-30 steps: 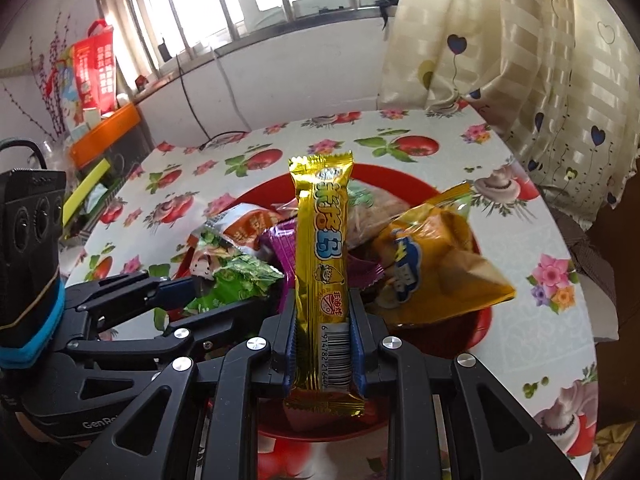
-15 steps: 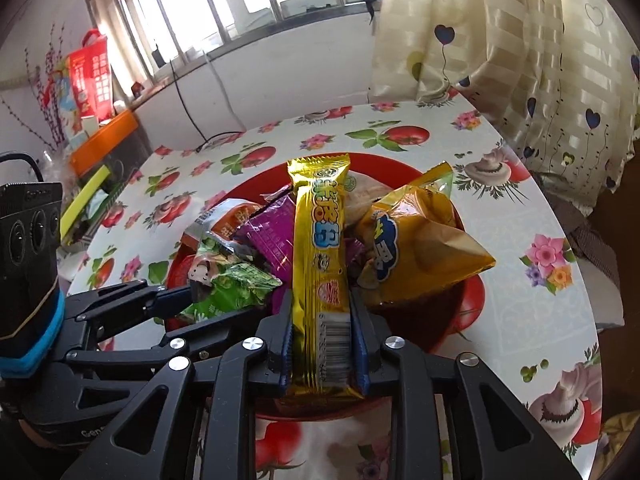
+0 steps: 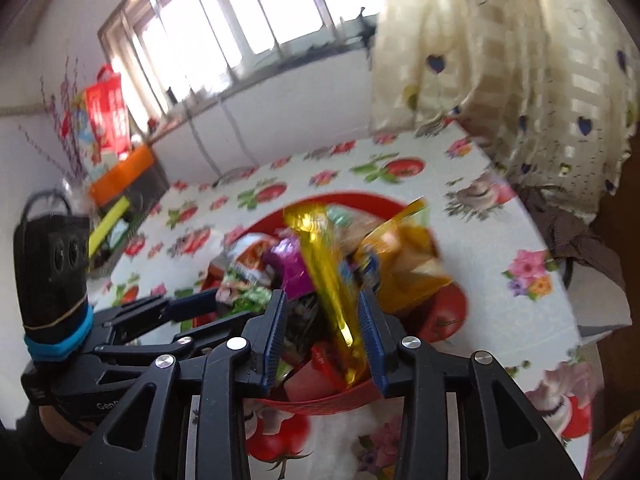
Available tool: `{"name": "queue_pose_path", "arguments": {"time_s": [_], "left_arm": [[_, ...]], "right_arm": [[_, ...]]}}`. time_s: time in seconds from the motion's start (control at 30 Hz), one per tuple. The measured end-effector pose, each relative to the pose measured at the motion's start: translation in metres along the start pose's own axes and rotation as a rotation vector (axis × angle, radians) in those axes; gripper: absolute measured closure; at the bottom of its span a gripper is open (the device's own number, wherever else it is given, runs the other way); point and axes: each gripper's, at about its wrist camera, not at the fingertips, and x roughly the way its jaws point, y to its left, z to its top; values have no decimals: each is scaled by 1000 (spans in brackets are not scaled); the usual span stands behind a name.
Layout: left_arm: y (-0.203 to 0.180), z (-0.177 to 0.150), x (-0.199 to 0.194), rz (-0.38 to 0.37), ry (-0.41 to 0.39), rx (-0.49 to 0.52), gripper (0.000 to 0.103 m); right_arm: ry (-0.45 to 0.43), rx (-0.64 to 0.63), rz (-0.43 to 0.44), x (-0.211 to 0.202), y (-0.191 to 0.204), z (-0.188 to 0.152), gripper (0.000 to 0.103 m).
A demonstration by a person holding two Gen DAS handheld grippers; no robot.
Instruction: Organize snacks
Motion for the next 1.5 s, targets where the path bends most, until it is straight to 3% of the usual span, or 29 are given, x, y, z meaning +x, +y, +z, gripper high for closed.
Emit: {"name": "queue_pose_path", "arguments": {"time_s": [0.1, 0.2, 0.4, 0.67, 0.83, 1.23, 1.5], "left_arm": [[6, 3, -16, 42, -57, -17, 47], [22, 5, -24, 114, -81, -63, 47], [57, 3, 2, 209, 30, -166, 47], [60, 11, 29, 160, 85, -137, 50], [45, 2, 22, 196, 86, -74, 51], [6, -53, -29, 139, 105, -16, 51], [6, -58, -38, 121, 92, -50, 51]], "right_arm": [[-47, 35, -75, -17, -11, 1, 69], [-16, 85, -158, -17, -28, -2, 74], [104, 135, -162, 13, -44, -9, 79], [176, 81, -211, 39, -42, 2, 84], [181, 45, -235, 35, -33, -2, 85], [206, 9, -249, -35, -7, -65, 81], [192, 56, -185, -55, -11, -81, 77]]}}
